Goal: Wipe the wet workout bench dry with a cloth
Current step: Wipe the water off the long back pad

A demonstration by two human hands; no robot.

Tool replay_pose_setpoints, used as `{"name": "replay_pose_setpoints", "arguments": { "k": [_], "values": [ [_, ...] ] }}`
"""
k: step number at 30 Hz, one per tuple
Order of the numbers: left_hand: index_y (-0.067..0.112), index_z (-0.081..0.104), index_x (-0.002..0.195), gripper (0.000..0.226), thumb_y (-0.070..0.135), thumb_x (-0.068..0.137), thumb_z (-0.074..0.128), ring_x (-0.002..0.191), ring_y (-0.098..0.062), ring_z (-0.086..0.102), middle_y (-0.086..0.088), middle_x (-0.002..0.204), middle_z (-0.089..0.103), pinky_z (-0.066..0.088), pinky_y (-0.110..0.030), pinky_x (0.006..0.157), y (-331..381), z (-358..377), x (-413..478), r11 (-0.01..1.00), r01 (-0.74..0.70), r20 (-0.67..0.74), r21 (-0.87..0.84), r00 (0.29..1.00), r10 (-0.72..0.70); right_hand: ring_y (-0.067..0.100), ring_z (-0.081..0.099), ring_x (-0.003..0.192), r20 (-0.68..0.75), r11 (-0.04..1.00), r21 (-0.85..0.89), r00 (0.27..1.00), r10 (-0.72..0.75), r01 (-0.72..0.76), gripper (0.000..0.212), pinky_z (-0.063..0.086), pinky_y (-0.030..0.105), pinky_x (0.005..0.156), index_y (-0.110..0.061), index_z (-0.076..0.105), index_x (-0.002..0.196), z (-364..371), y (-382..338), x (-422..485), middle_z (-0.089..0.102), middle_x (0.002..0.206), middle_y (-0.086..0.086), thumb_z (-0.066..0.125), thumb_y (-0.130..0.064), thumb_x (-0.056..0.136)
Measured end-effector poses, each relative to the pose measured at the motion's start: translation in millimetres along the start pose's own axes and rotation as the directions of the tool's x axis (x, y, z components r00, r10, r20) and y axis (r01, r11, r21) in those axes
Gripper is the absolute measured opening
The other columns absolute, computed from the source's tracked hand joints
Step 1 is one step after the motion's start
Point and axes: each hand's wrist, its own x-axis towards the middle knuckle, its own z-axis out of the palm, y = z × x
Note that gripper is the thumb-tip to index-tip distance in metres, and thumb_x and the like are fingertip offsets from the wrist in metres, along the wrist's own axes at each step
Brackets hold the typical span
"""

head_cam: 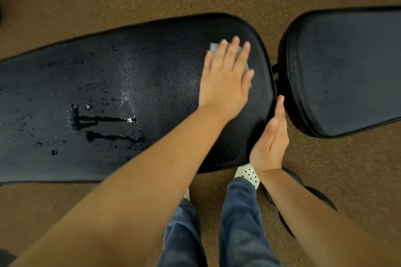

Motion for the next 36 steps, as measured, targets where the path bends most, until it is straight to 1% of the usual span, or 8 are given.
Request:
{"name": "replay_pose_setpoints", "arguments": {
  "k": [3, 5, 13, 17, 20, 25, 32, 36],
  "values": [
    [0.018, 0.021, 0.152, 0.056, 0.039, 0.101, 0.025, 0.147, -0.024, 0.014, -0.004, 0.158, 0.021, 0.013, -0.045, 0.118, 11, 9, -44, 0.994, -0.109, 0.016, -0.018, 0.994, 0.109, 0.001, 0.02, 0.143, -0.012, 0.999, 0.046, 1.0, 0.025, -0.024, 0.055, 0.018, 0.02, 0.116, -0.005, 0.023, 0.149, -1, 2, 1, 0.025, 0.153, -0.001, 0.017, -0.033, 0.102],
    [0.017, 0.023, 0.152, 0.056, 0.04, 0.101, 0.027, 0.146, -0.024, 0.017, -0.005, 0.157, 0.024, 0.016, -0.044, 0.118, 15, 16, -77, 0.993, -0.121, 0.034, -0.008, 0.992, 0.121, 0.004, 0.022, 0.143, -0.016, 0.998, 0.058, 0.999, 0.029, -0.028, 0.054, 0.019, 0.021, 0.116, -0.005, 0.024, 0.149, -1, 3, 1, 0.026, 0.153, 0.0, 0.017, -0.031, 0.102],
    [0.018, 0.022, 0.151, 0.058, 0.045, 0.1, 0.025, 0.144, -0.022, 0.024, -0.005, 0.156, 0.028, 0.023, -0.042, 0.113, 1, 27, -165, 0.991, -0.084, 0.106, 0.104, 0.992, 0.073, -0.001, 0.019, 0.142, -0.013, 0.999, 0.041, 1.0, 0.027, -0.026, 0.054, 0.017, 0.016, 0.115, -0.006, 0.024, 0.149, 0, 1, 1, 0.024, 0.152, -0.006, 0.017, -0.032, 0.101],
    [0.016, 0.023, 0.15, 0.058, 0.046, 0.099, 0.022, 0.143, -0.025, 0.021, -0.007, 0.157, 0.026, 0.015, -0.041, 0.115, -36, 13, -172, 0.992, 0.069, 0.073, 0.11, 0.994, -0.077, 0.001, 0.02, 0.143, -0.009, 0.998, 0.051, 1.0, 0.026, -0.026, 0.056, 0.017, 0.018, 0.116, -0.003, 0.024, 0.149, 0, 1, 1, 0.024, 0.152, -0.003, 0.018, -0.032, 0.101],
    [0.016, 0.019, 0.151, 0.059, 0.045, 0.1, 0.019, 0.146, -0.027, 0.015, -0.01, 0.158, 0.019, 0.009, -0.04, 0.117, -67, 1, -159, 0.974, 0.205, 0.032, 0.099, 0.977, -0.209, 0.004, 0.019, 0.144, -0.006, 0.999, 0.021, 1.0, 0.03, -0.03, 0.057, 0.016, 0.02, 0.117, -0.004, 0.022, 0.149, -1, 1, 1, 0.024, 0.153, -0.002, 0.017, -0.033, 0.101],
    [0.014, 0.017, 0.152, 0.059, 0.043, 0.101, 0.021, 0.146, -0.034, 0.011, -0.015, 0.159, 0.014, 0.01, -0.046, 0.117, -96, -10, -105, 0.949, 0.315, -0.06, 0.03, 0.948, -0.312, 0.009, 0.019, 0.145, -0.008, 1.0, -0.017, 1.0, 0.021, -0.021, 0.055, 0.017, 0.026, 0.119, -0.004, 0.022, 0.149, -1, -1, 0, 0.024, 0.155, 0.003, 0.017, -0.031, 0.101],
    [0.014, 0.017, 0.153, 0.057, 0.04, 0.102, 0.021, 0.147, -0.032, 0.008, -0.011, 0.16, 0.014, 0.006, -0.047, 0.118, -114, -25, -8, 0.934, 0.355, -0.158, 0.03, 0.925, -0.347, 0.006, 0.018, 0.144, 0.0, 0.999, -0.053, 1.0, -0.01, 0.009, 0.064, 0.015, 0.018, 0.116, -0.002, 0.021, 0.149, 1, -2, 1, 0.024, 0.155, 0.008, 0.012, -0.045, 0.102],
    [0.013, 0.018, 0.152, 0.057, 0.04, 0.102, 0.021, 0.145, -0.03, 0.016, -0.01, 0.157, 0.022, 0.008, -0.045, 0.118, -107, -33, 38, 0.932, 0.36, -0.142, 0.038, 0.925, -0.352, 0.014, 0.019, 0.145, 0.011, 0.999, -0.053, 1.0, -0.011, 0.012, 0.064, 0.015, 0.021, 0.117, -0.002, 0.02, 0.149, 0, -2, 1, 0.023, 0.156, 0.012, 0.012, -0.045, 0.102]
  ]
}}
